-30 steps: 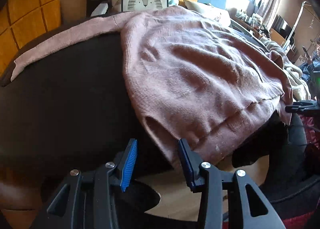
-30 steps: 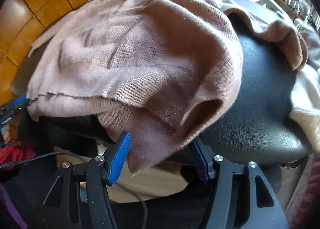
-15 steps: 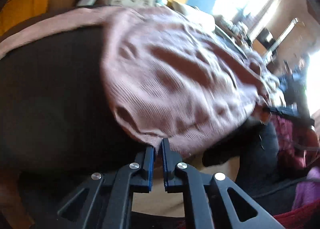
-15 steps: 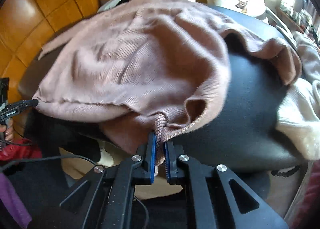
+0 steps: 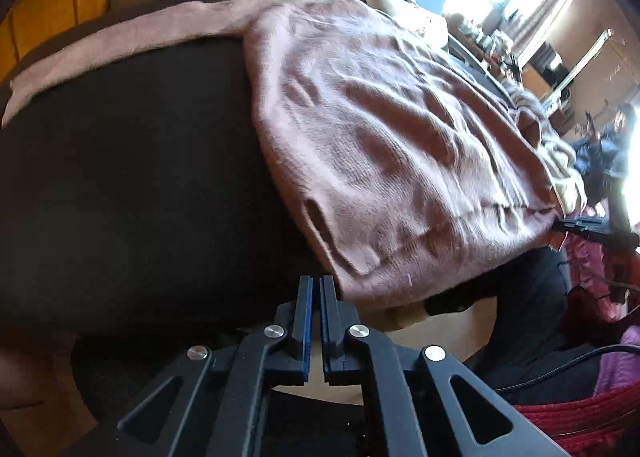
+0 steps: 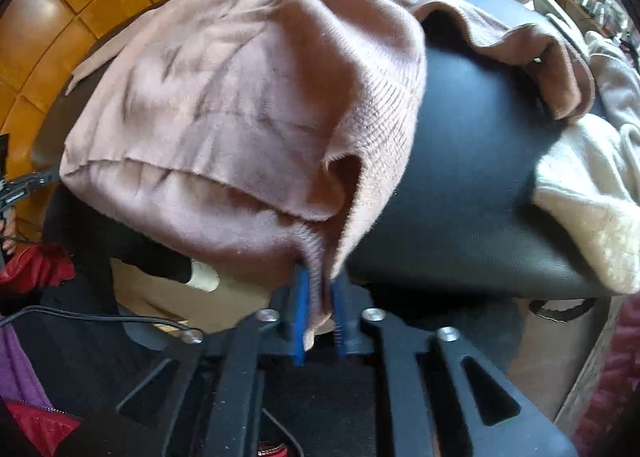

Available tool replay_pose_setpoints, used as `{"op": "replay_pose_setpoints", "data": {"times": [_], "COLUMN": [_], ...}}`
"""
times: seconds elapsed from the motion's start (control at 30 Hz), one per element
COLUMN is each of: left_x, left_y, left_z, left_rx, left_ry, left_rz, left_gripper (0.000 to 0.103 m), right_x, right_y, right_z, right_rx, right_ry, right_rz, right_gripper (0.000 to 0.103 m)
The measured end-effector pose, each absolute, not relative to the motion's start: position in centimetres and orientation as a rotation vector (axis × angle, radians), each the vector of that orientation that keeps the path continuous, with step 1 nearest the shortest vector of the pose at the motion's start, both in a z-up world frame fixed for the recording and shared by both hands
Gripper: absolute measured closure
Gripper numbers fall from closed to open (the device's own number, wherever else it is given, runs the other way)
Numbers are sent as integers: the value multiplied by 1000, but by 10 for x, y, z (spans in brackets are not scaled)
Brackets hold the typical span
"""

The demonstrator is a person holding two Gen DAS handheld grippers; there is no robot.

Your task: Fold clothes

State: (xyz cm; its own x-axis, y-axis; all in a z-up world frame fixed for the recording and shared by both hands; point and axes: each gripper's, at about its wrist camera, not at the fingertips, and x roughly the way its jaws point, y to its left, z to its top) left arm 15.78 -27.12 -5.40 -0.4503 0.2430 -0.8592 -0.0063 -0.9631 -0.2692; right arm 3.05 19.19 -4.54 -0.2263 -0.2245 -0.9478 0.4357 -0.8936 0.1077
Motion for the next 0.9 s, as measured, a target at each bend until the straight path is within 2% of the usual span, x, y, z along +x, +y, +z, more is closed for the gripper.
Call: {"op": "replay_pose_setpoints", "data": {"times": [0.1,0.2,0.3,0.4,0.57,0.67,0.77,0.9], "left_x": [146,119,79,38,17,38,64,79], "left_y": [-263,-246,-219,-188,-148,-156,-171,-177], "left_z": [-32,-14,-13,-29,-65,-64,-64,-55], "left_rx": [-1453,-1358,-1310,-1308,-1394,-1378,-1383,-1370], "left_ry": [-239,-122,3,138,488,503,491,458], "left_rz": [2620,2681,2695,2689,2649,2606,2564,2544], "left_gripper": [100,97,96,96,96,95,95,95], "right_x": [24,11,-10,-32,-37,-19,-3,14], "right_y": [200,194,161,126,105,121,144,156], "right_z": [-18,6,2,-21,-54,-56,-56,-42], "right_rx": [1506,1341,1261,1265,1358,1405,1460,1406], "right_ry": [280,193,212,356,484,495,519,525], "right_rz": [-2347,-2442,-2429,-2395,-2279,-2203,-2164,-2188], "right_gripper": [77,77,77,77,77,77,62,62]}}
